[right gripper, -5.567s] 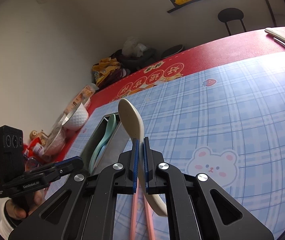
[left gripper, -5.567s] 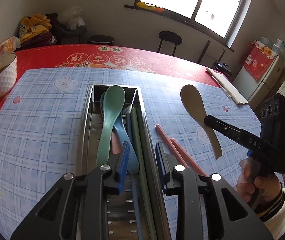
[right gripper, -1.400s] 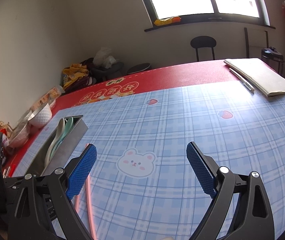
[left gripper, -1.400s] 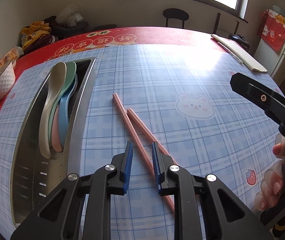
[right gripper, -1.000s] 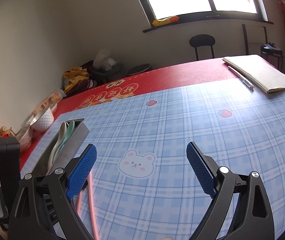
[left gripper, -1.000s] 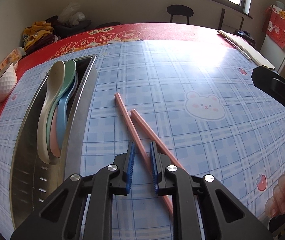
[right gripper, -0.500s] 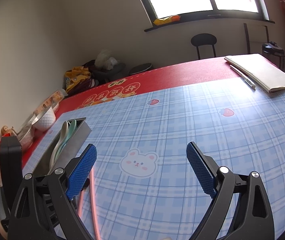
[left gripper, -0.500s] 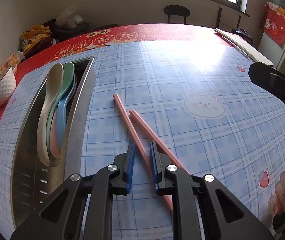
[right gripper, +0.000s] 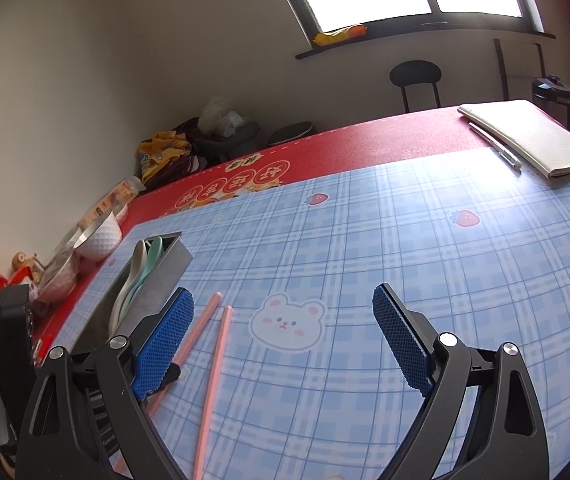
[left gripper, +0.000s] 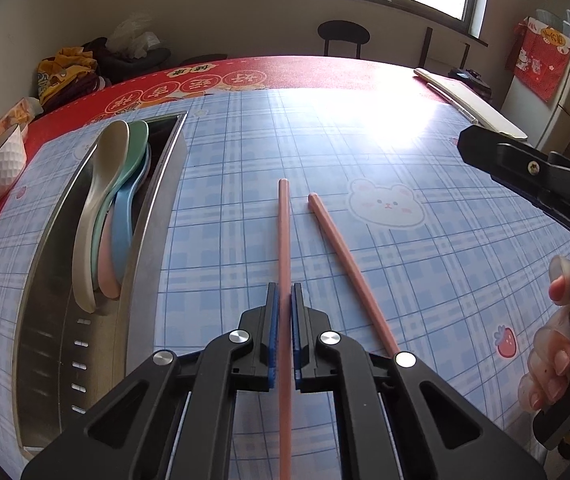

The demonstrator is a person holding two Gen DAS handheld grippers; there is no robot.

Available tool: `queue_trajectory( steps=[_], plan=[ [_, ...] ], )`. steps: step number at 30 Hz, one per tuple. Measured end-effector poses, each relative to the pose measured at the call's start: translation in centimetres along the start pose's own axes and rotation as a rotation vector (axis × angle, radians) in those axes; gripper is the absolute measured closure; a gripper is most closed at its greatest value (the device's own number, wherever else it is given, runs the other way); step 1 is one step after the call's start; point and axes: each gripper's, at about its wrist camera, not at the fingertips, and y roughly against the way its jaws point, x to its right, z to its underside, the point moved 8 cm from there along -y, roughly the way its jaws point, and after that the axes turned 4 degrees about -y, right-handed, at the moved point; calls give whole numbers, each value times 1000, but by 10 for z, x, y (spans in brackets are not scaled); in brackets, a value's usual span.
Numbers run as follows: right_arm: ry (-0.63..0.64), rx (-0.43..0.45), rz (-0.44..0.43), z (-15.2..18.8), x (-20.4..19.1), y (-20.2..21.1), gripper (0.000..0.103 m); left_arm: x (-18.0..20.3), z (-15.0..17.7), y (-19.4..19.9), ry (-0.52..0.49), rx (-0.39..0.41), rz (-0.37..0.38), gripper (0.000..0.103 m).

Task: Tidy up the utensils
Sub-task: 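Close the left tool on one pink chopstick and lift it, then grasp the other pink chopstick with the right tool while the left tool holds its chopstick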

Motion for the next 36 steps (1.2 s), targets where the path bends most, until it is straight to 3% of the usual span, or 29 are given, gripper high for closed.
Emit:
queue_trajectory(
  steps=[7,9,11,17,22,24,27,30,36],
  plan=[
    [35,-46,-31,9,-11,-9,16,-9,5,37,52,64,75,97],
    [43,-89,-64,17,-18,-14,27,-14,5,50,67,90,92,97],
    [42,-135,-91,25,-25,-20,28,-21,6,60,86,113,109,97],
    [159,-201,-7,46,-51,-27,40,-46,8,83,121,158,132,97],
    [288,-282,114,74,-66,-39,51,-60,7,91,136,190,161,97],
    [327,-299,161,79,-70,-43,60,-65,7,92,142,199,176,97],
    [356,-328,209,84,-71,-47,69,-72,9,94,149,207,196,97],
    [383,-329,244,85,-72,-49,70,-78,9,95,154,214,213,97],
    [354,-332,257,89,-75,-47,83,-95,9,98,175,233,233,97]
  ],
)
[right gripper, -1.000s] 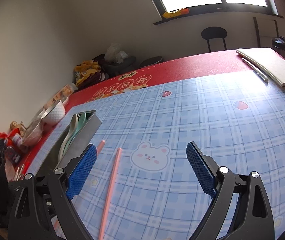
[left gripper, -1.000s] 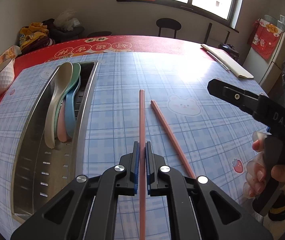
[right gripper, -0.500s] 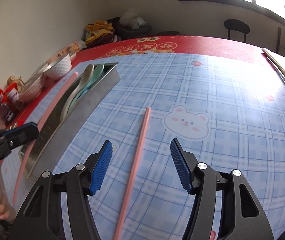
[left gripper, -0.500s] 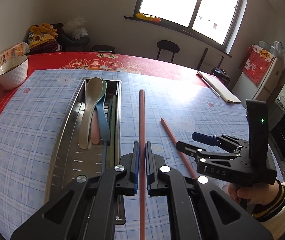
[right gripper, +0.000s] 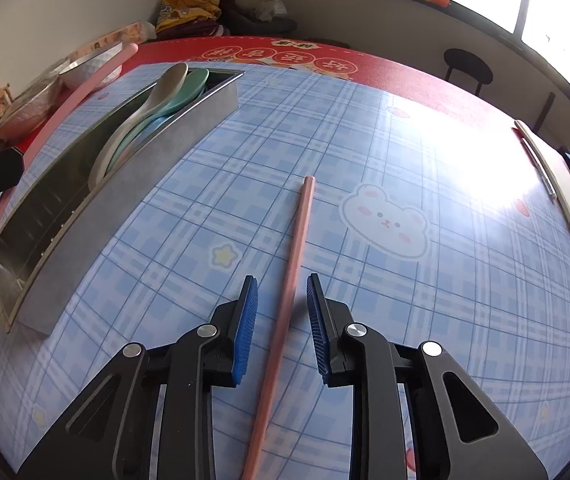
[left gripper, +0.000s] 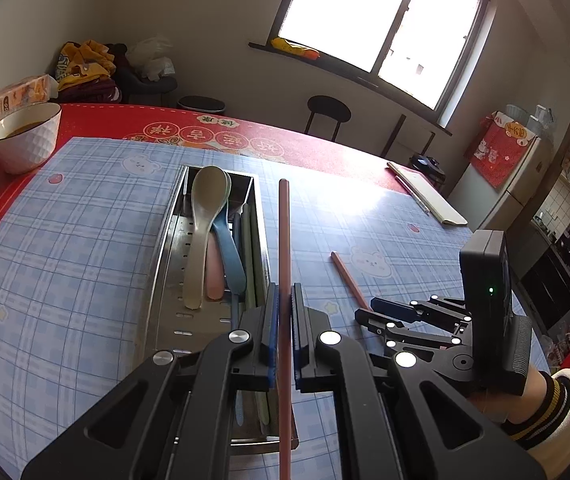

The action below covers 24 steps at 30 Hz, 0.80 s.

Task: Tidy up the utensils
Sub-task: 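Grasp the other pink chopstick with the right tool while the left tool holds its chopstick, then lower the pink chopstick into the steel tray and open the left tool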

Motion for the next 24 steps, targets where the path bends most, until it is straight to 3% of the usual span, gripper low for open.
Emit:
queue_trajectory(
  steps=[6,17,24],
  plan=[
    [-70,3,-36,1,3,1,96,-12,-3,4,17,10,8,97],
    [-350,127,-213,-4,30,25,97,-32,-10,5,64,8,12,97],
    [-436,177,-293,-10,26,27,97,-33,-21,-16,82,-56,26,97]
  ],
)
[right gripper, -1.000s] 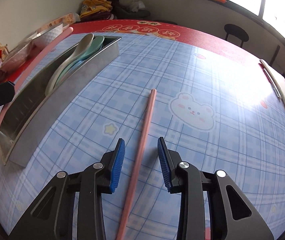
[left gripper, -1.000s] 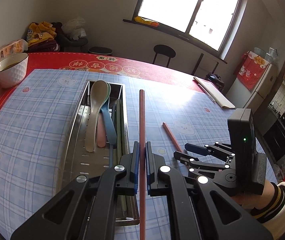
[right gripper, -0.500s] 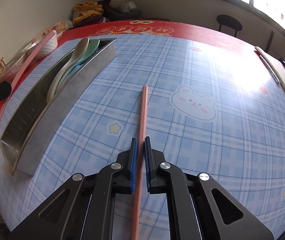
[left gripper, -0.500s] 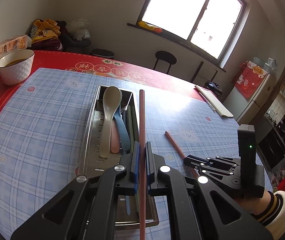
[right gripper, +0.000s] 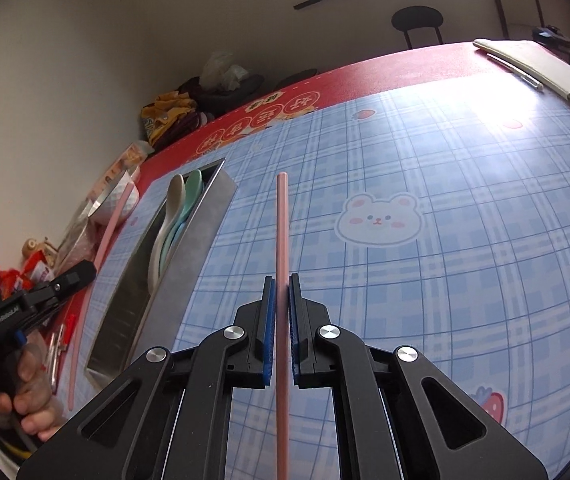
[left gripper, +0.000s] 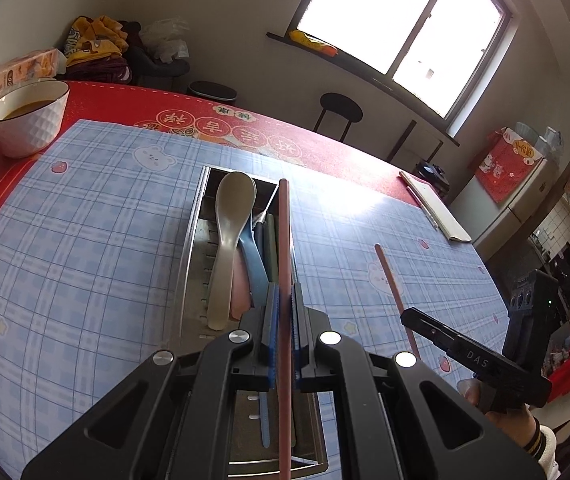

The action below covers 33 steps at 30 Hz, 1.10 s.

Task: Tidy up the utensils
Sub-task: 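Lower the pink chopstick into the steel tray and open the left tool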

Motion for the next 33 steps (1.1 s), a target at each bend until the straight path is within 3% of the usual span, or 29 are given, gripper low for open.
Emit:
queue_trajectory(
  steps=[9,19,29,33],
  plan=[
    [-34,2,-29,6,3,-3,97,-5,-8,-43,31,-98,-31,97],
    [-55,11,-26,7,7,-1,97,-5,-9,-65,19,-135,-57,97],
    [-63,15,-12,7,-4,-3,97,6,-12,-39,-88,-75,-50,96],
    [-68,12,-12,4,-15,-5,97,3,-9,-21,-126,-32,-59,79]
  ],
)
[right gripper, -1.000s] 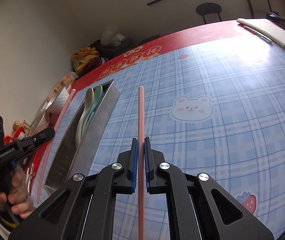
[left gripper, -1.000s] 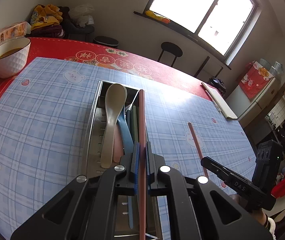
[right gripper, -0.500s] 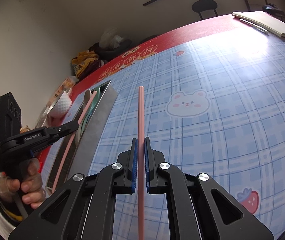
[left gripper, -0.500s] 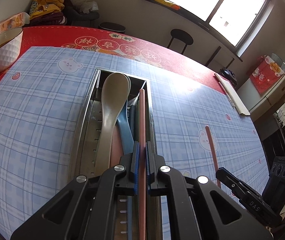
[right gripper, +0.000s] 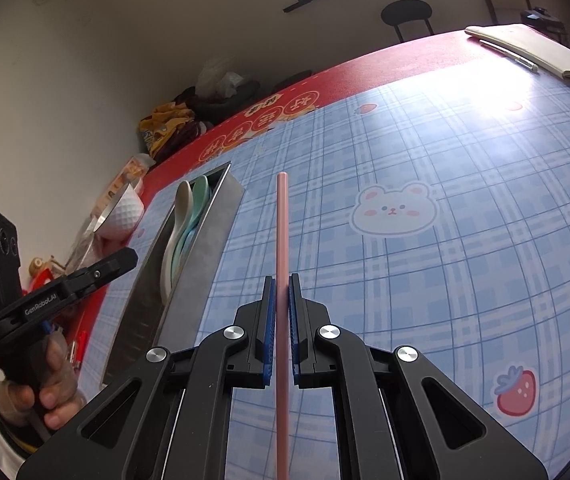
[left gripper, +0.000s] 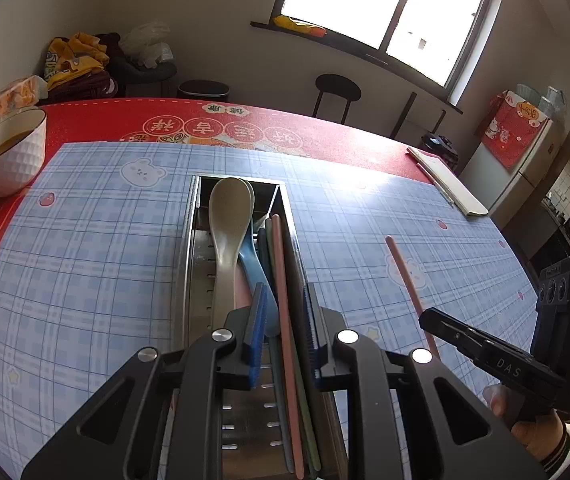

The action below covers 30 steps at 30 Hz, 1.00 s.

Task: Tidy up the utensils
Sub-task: 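Lower the pink chopstick into the steel tray and open the left tool, then lower the pink chopstick into the steel tray and open the right tool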

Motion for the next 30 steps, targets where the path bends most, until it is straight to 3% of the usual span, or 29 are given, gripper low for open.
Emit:
queue_trajectory(
  steps=[4,12,15,23,30],
  plan=[
    [7,2,13,-1,-15,-5,97,-6,9,12,-37,22,-5,68],
    [-20,-29,14,-1,-49,-28,97,-22,19,38,-110,88,-25,18],
    [-32,-34,19,-2,-62,-38,97,-30,20,46,-129,106,-41,7],
    [-58,-58,36,-6,-89,-64,97,-58,26,53,-103,105,-60,6],
    [-94,-71,67,-5,-89,-79,97,-77,28,59,-78,116,-70,6]
  ],
)
